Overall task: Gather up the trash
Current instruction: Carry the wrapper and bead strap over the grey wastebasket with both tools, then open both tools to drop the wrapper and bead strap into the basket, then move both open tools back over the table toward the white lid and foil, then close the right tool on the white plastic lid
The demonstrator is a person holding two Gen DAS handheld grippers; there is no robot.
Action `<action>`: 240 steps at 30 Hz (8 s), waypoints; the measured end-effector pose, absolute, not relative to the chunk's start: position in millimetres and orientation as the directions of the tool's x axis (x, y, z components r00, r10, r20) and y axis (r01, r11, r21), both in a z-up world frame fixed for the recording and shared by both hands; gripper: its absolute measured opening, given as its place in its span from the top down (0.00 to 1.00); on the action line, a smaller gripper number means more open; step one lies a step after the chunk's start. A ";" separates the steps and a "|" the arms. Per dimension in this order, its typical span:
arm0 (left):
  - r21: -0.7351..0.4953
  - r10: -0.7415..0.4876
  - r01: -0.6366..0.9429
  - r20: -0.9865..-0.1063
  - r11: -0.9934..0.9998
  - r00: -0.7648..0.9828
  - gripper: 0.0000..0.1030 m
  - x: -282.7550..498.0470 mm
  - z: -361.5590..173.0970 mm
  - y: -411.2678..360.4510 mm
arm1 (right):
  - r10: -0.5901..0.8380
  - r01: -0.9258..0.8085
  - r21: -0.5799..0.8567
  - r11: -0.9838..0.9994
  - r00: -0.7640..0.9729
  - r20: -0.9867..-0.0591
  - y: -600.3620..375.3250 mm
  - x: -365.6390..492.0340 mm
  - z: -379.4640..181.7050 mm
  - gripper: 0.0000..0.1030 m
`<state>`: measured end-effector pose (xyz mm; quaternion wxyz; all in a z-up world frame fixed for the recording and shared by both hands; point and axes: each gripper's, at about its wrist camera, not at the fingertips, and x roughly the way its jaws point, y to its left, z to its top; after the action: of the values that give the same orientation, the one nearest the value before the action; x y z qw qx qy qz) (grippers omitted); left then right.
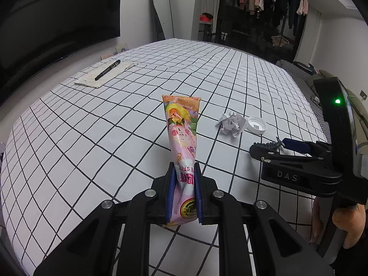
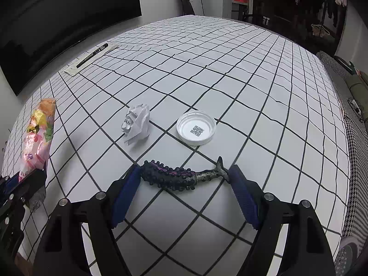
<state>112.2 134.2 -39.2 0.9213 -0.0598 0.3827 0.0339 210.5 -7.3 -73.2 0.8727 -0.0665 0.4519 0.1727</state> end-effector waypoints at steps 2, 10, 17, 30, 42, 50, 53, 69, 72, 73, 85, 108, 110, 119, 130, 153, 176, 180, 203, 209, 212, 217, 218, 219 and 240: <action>-0.080 0.018 -0.105 -0.709 0.991 0.705 0.85 112.0 -38.8 132.8 | 0.246 -0.352 0.049 0.935 0.540 -0.805 -13.2 198.9 -68.3 0.26; -0.057 0.018 -0.080 -0.690 0.995 0.724 0.85 97.0 -24.7 119.4 | 0.251 -0.310 0.080 0.947 0.564 -0.787 -44.4 150.4 -54.2 0.26; -0.051 -0.020 -0.019 -0.677 0.999 0.735 0.85 71.8 -11.7 93.2 | 0.214 -0.242 0.078 0.967 0.612 -0.761 -85.4 99.8 -39.9 0.26; -0.061 -0.192 0.205 -0.676 0.977 0.711 0.85 31.2 -2.0 -9.9 | 0.092 -0.014 0.110 0.994 0.661 -0.745 -198.0 9.0 -38.9 0.26; -0.080 -0.364 0.453 -0.724 0.888 0.586 0.85 21.6 -15.9 -121.2 | -0.064 0.246 0.138 0.959 0.665 -0.744 -315.0 -51.1 -49.2 0.26; -0.050 -0.377 0.529 -0.758 0.847 0.532 0.85 19.5 -29.4 -165.3 | -0.056 0.268 0.159 0.950 0.649 -0.759 -340.3 -52.5 -62.3 0.26; -0.045 -0.369 0.535 -0.774 0.843 0.515 0.85 21.1 -33.8 -175.5 | -0.050 0.265 0.163 0.950 0.649 -0.759 -346.8 -51.2 -65.1 0.26; -0.025 -0.348 0.545 -0.794 0.838 0.498 0.82 20.2 -38.6 -197.0 | -0.041 0.262 0.180 0.948 0.663 -0.748 -360.1 -45.4 -68.2 0.25; -0.021 -0.346 0.543 -0.790 0.840 0.505 0.72 20.2 -37.2 -198.6 | -0.053 0.267 0.177 0.947 0.676 -0.735 -360.9 -48.9 -65.4 0.19; -0.018 -0.346 0.542 -0.787 0.840 0.511 0.62 19.6 -35.7 -198.0 | -0.054 0.269 0.179 0.946 0.679 -0.732 -361.5 -49.9 -64.6 0.18; -0.010 -0.346 0.525 -0.763 0.851 0.546 0.39 14.8 -26.9 -192.4 | -0.061 0.282 0.193 0.940 0.694 -0.717 -363.6 -57.0 -58.8 0.17; -0.021 -0.349 0.484 -0.720 0.875 0.600 0.29 1.9 -9.6 -163.1 | -0.076 0.270 0.185 0.945 0.731 -0.678 -345.6 -77.1 -38.6 0.17; -0.023 -0.350 0.479 -0.715 0.877 0.606 0.29 0.5 -8.0 -158.2 | -0.077 0.265 0.180 0.947 0.735 -0.674 -340.9 -78.7 -35.9 0.17; -0.032 -0.338 0.445 -0.700 0.895 0.629 0.29 -0.7 -3.6 -131.6 | -0.072 0.237 0.165 0.957 0.748 -0.659 -320.5 -79.5 -25.8 0.17; -0.049 -0.317 0.390 -0.679 0.920 0.662 0.27 3.3 3.1 -93.8 | -0.045 0.180 0.144 0.973 0.762 -0.646 -289.2 -69.0 -12.1 0.17; -0.069 -0.206 0.218 -0.677 0.974 0.706 0.27 36.4 1.3 1.2 | 0.102 -0.022 0.131 0.991 0.752 -0.651 -201.7 1.8 -2.5 0.17; -0.075 -0.107 0.076 -0.676 0.994 0.729 0.27 67.6 -3.5 71.0 | 0.210 -0.153 0.144 0.978 0.707 -0.676 -133.7 68.9 -7.6 0.17; -0.067 -0.079 0.045 -0.684 0.997 0.725 0.27 73.8 -6.3 81.9 | 0.240 -0.183 0.156 0.971 0.694 -0.679 -124.1 81.0 -9.1 0.17; -0.066 0.014 -0.090 -0.728 0.994 0.685 0.27 116.2 -35.8 137.1 | 0.258 -0.326 0.080 0.942 0.548 -0.796 -42.8 202.7 -51.9 0.17; -0.072 0.009 -0.094 -0.743 0.993 0.670 0.27 121.1 -44.5 138.3 | 0.248 -0.332 0.073 0.940 0.523 -0.815 -30.6 227.1 -65.5 0.17; -0.075 0.010 -0.098 -0.747 0.992 0.665 0.27 123.8 -47.5 139.1 | 0.236 -0.337 0.058 0.940 0.518 -0.822 -26.8 234.8 -69.7 0.17; -0.080 0.003 -0.095 -0.752 0.992 0.660 0.27 124.7 -51.4 139.2 | 0.204 -0.344 0.022 0.939 0.502 -0.841 -16.1 246.0 -75.1 0.17; -0.080 0.002 -0.095 -0.753 0.992 0.658 0.27 124.9 -52.2 139.1 | 0.201 -0.348 0.016 0.937 0.502 -0.841 -13.4 248.0 -75.9 0.17; -0.082 0.000 -0.094 -0.755 0.992 0.656 0.27 125.8 -52.8 139.2 | 0.197 -0.349 0.011 0.937 0.502 -0.842 -11.4 250.3 -75.7 0.17; -0.062 -0.003 -0.072 -0.778 0.995 0.628 0.27 131.2 -52.9 127.3 | 0.228 -0.345 0.040 0.938 0.525 -0.820 -14.1 256.1 -67.4 0.62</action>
<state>131.2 127.3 -52.9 0.9012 -0.0435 0.4308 0.0194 256.1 -14.1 -67.4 0.8709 -0.0637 0.4586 0.1646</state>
